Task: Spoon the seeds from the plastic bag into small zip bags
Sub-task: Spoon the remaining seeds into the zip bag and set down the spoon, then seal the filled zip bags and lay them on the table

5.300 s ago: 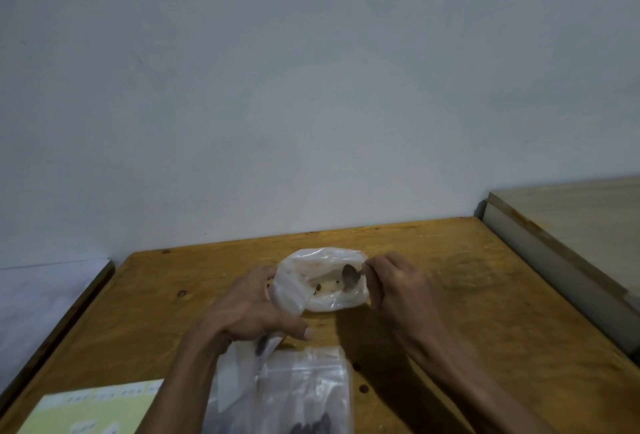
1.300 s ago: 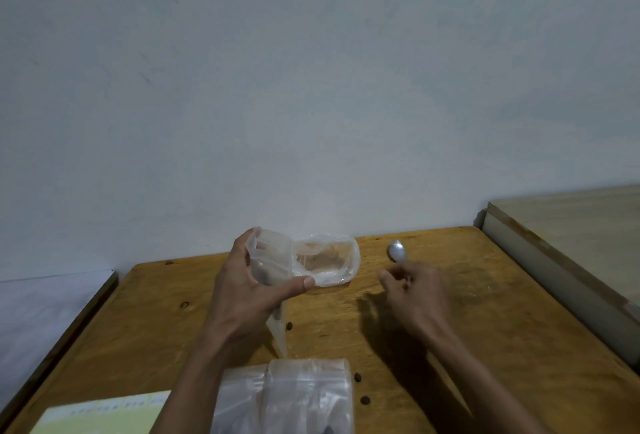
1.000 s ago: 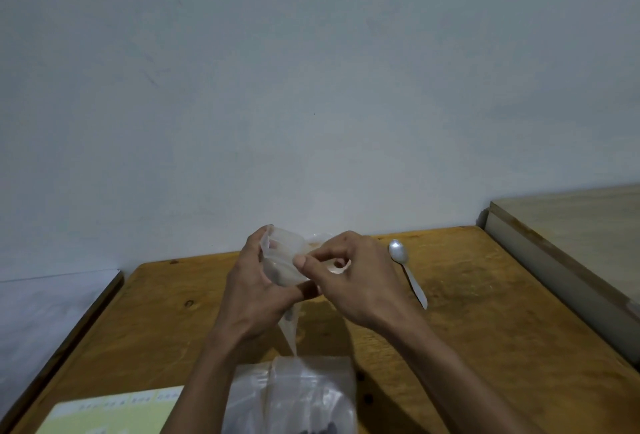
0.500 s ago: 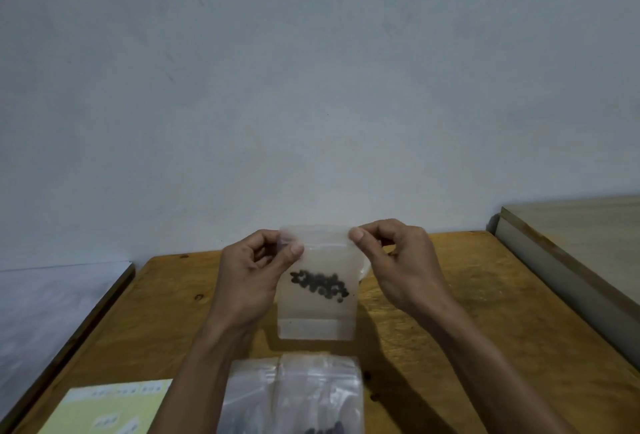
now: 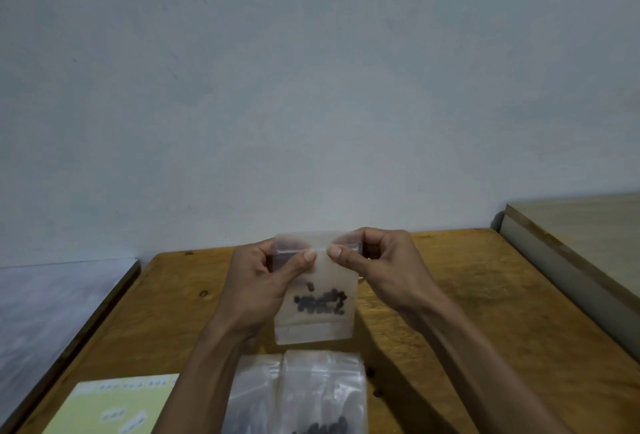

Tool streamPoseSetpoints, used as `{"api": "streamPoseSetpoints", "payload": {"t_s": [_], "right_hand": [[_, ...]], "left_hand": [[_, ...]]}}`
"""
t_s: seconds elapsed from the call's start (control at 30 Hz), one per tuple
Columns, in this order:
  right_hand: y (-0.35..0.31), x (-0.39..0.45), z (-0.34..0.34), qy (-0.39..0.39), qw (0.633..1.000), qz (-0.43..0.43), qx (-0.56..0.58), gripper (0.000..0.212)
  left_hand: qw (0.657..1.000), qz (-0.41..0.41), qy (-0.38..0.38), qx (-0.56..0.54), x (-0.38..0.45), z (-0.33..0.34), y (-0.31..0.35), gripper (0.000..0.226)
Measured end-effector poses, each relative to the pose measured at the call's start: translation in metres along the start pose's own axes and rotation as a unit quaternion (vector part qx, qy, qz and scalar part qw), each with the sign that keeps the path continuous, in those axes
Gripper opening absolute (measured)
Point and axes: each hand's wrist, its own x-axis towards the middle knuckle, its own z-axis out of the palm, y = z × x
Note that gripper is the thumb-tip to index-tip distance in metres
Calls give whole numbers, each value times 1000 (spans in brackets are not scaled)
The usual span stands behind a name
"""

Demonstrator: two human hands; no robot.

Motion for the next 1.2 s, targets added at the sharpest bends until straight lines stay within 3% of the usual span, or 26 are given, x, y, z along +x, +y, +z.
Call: {"api": "streamPoseSetpoints", "payload": {"t_s": [0.3,0.5,0.73,0.83,1.0,1.13,1.2], "right_hand": [[-3,0,21,-20,999,22,34,7],[-7,5,62,-36,998,18,55,15],[-9,0,160,-141,989,-2,50,24],[10,-5,195,-162,985,-33,-58,6],[52,-18,249,-264,912,-83,-301,16],[64,-19,280,-258,871,-78,-411,13],[66,-20,288,-249,867,-66,-426,17]], "left_hand": [[997,6,72,1,-10,-12,0,4],[990,-40,134,-2,-35,-62,8,28],[947,-18,320,-33,-79,-151,14,19],[900,-5,429,-74,-98,-196,18,19],[832,-13,546,-97,-124,-251,20,18],[823,-27,560,-90,-141,-270,14,20],[829,-34,552,-83,-146,-273,9,19]]}}
